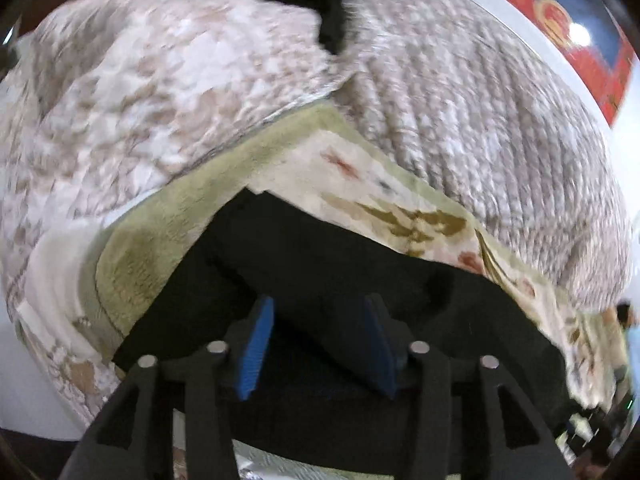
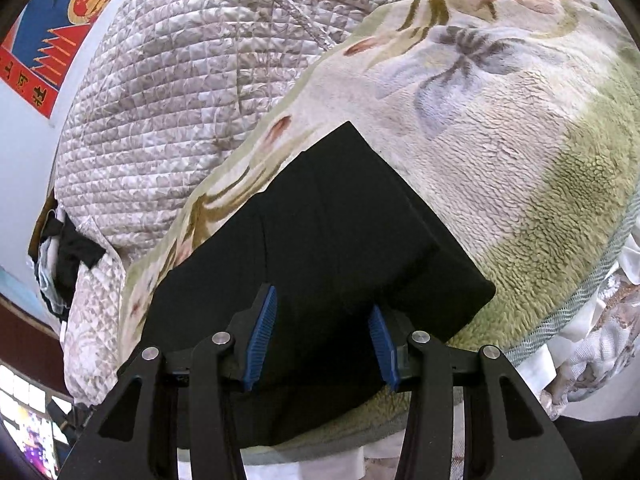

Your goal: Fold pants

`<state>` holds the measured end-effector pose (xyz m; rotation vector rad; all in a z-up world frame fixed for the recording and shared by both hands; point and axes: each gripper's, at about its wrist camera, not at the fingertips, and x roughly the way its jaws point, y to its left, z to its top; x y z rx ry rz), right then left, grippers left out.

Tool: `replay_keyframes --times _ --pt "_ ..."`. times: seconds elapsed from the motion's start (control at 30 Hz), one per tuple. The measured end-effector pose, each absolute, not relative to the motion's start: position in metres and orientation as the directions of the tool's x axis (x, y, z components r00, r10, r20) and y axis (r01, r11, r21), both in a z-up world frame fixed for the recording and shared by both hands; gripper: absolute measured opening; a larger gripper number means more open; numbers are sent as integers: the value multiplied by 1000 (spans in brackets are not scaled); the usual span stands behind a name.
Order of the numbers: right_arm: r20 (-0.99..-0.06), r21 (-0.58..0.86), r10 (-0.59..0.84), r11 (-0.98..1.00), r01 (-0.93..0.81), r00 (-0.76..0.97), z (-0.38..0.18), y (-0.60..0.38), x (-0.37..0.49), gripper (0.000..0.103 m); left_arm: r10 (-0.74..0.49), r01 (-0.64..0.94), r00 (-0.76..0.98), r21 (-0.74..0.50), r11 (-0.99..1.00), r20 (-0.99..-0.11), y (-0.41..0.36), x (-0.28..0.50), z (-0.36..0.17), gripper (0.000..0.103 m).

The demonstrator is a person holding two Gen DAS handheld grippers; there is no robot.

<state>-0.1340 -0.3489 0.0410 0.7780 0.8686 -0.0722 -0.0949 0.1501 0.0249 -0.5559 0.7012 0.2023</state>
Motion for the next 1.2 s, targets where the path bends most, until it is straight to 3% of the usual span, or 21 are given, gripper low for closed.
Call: replay_keyframes --times 0.23,0.33,0.43,0.47,0.5,0.57,0.9,1.0,1.13,1.2 --pt "-695 593 234 721 358 680 43 -350 -135 46 -64 -412 751 -543 731 -657 169 -96 6 50" --pt "-681 595 216 721 355 700 47 -352 -137 37 -61 -420 765 -568 708 -641 172 -90 6 48" --pt "-693 591 213 716 373 689 43 -354 -134 23 -36 -451 753 -556 698 -657 175 -79 5 29" --pt "-698 594 219 709 381 682 40 -355 -132 21 -32 -457 750 -552 698 -661 177 -77 5 15" --pt "-701 599 224 700 389 677 37 -357 -131 18 -34 -462 744 -551 695 -667 179 -76 5 10" --pt "-703 605 225 688 400 675 35 -359 -130 12 -40 -463 743 -556 690 -668 179 -76 7 8" --pt "-626 646 250 697 311 739 70 -357 -136 9 -6 -379 817 -544 749 -577 164 -106 82 6" --pt "-628 649 256 694 312 735 75 -358 -144 9 17 -413 775 -486 770 -632 161 -122 72 6" --pt "-723 601 241 681 418 647 48 -368 -147 9 -36 -528 632 -464 712 -774 176 -126 13 7" --pt "-735 604 251 664 440 630 43 -371 -147 9 -33 -520 640 -465 716 -768 175 -128 12 7"
